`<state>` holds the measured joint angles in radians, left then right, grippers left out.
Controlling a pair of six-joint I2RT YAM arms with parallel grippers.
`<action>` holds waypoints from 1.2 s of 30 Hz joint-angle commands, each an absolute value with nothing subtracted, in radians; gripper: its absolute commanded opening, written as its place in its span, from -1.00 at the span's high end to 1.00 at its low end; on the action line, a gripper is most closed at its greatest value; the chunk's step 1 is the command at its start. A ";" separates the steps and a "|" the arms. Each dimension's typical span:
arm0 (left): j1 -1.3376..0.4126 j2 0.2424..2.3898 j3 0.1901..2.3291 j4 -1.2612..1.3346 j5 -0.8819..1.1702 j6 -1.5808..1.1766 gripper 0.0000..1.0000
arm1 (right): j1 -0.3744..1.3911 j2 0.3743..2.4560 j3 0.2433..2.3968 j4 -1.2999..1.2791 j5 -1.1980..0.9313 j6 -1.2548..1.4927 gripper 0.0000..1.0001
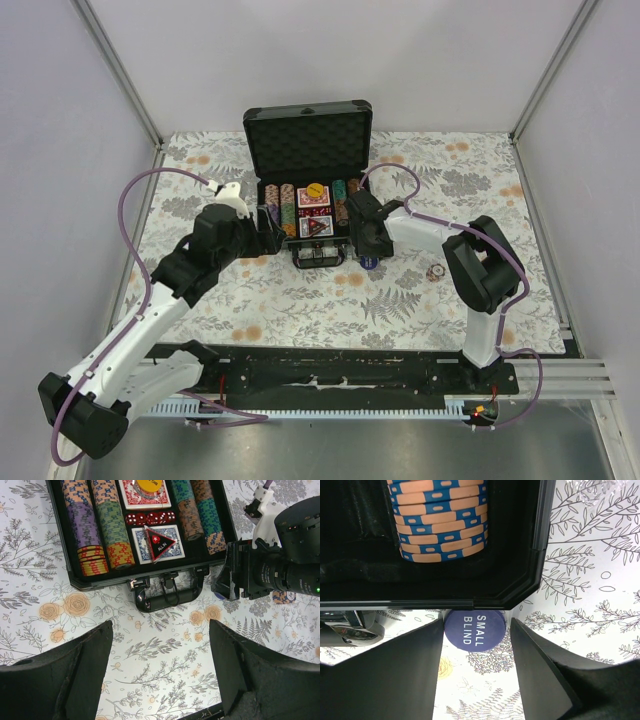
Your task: Pack up texas hold em set
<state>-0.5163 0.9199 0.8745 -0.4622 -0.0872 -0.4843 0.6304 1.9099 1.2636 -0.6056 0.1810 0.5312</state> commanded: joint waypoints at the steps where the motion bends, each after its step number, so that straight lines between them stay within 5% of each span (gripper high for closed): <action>1: -0.511 0.913 0.865 -0.431 -0.094 -0.506 -0.67 | 0.635 1.957 1.215 -0.690 0.121 0.555 -0.25; 7: -0.512 0.910 0.865 -0.433 -0.095 -0.505 -0.67 | 0.635 1.963 1.221 -0.690 0.103 0.578 -0.23; 14: -0.511 0.904 0.867 -0.433 -0.094 -0.505 -0.67 | 0.635 1.950 1.235 -0.701 0.129 0.589 0.02; 36: -0.511 0.871 0.867 -0.439 -0.103 -0.502 -0.67 | 0.678 1.747 1.408 -0.756 0.156 0.609 0.00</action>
<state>-0.5163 0.8928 0.8661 -0.4625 -0.0872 -0.4843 0.6594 1.7756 1.3109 -0.7513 0.1638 0.6098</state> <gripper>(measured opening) 0.834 0.543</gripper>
